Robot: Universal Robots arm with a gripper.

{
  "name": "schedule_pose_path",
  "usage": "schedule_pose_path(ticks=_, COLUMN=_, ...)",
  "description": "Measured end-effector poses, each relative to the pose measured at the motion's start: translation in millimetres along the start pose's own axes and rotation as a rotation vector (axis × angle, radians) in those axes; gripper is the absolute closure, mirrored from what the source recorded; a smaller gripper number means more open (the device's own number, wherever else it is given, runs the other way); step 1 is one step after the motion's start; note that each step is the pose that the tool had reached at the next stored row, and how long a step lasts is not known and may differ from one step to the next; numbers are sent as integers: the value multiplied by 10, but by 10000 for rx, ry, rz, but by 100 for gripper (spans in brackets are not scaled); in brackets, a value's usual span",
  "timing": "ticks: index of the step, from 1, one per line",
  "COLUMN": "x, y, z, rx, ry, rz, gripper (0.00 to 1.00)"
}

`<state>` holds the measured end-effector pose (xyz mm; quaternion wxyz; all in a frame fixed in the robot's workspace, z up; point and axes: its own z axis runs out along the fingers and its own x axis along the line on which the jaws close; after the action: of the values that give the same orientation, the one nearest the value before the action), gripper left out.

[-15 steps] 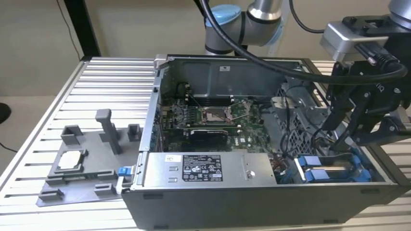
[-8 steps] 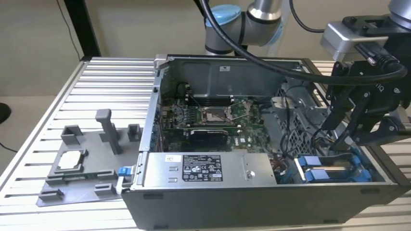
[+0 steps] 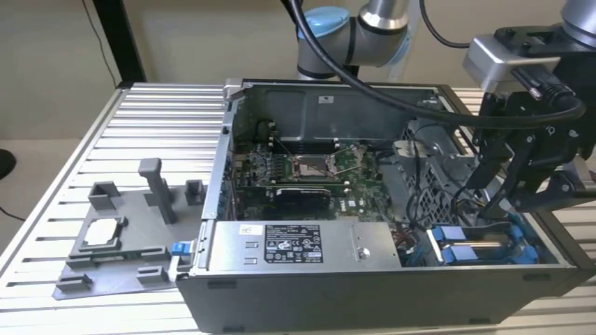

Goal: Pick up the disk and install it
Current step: 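Insert the disk into the insertion slot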

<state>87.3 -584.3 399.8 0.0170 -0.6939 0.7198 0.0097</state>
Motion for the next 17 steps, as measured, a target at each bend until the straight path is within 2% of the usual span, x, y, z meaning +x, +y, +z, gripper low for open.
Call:
schedule_pose_path(ticks=3, x=1, y=-1, z=27, rx=74, ry=-13, rz=36, gripper=0)
schedule_pose_path(ticks=5, x=2, y=-5, z=50, rx=99, ry=-11, rz=172, gripper=0)
schedule_pose_path(ticks=10, x=4, y=-5, z=105, rx=135, ry=-10, rz=848, gripper=0)
schedule_pose_path(ticks=17, x=7, y=-10, z=173, rx=162, ry=-77, rz=1704, gripper=0)
